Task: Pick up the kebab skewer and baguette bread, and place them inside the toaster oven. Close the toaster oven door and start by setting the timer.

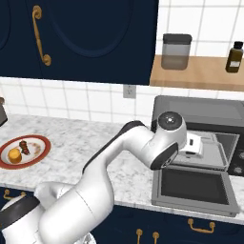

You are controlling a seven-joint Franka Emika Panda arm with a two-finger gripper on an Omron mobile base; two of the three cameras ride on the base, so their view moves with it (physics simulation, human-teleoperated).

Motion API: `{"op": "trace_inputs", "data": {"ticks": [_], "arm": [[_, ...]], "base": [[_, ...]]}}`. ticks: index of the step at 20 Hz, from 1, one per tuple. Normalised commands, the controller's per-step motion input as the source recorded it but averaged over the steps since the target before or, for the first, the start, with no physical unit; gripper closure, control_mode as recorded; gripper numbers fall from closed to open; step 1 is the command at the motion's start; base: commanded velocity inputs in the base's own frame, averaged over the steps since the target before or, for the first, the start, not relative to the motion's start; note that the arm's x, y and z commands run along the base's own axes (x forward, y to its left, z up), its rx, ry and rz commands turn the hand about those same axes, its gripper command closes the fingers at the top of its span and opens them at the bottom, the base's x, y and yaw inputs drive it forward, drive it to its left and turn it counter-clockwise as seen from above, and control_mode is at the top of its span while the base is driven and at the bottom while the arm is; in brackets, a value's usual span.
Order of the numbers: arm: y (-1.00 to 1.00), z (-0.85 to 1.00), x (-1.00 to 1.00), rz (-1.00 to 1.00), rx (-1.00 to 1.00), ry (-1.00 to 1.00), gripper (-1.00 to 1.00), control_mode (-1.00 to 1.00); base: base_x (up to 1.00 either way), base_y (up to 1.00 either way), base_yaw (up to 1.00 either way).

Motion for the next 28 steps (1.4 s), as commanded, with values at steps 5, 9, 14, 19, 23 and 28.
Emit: {"op": "trace_inputs", "data": {"ticks": [5, 9, 14, 19, 23, 28], "arm": [[1.00, 0.30, -0.21, 0.04, 0.00, 0.11, -1.00, -1.00], [1.00, 0.05, -0.07, 0.13, 0.00, 0.23, -1.00, -1.00], [1.00, 0.00, -0.09, 0.14, 0.00, 0.21, -1.00, -1.00], [1.00, -0.04, 0.01, 0.20, 0.00, 0.29, -1.00, -1.00], [1.00, -0.20, 0.00, 0.18, 0.00, 0.28, -1.00, -1.00], [1.00, -0.57, 0.00, 0.19, 0.00, 0.16, -1.00, -1.00]], "base": [[0.00, 0.00, 0.00], [0.00, 0.00, 0.00], [0.00, 0.00, 0.00], [0.00, 0.00, 0.00], [0.00, 0.00, 0.00], [0.00, 0.00, 0.00]]}}
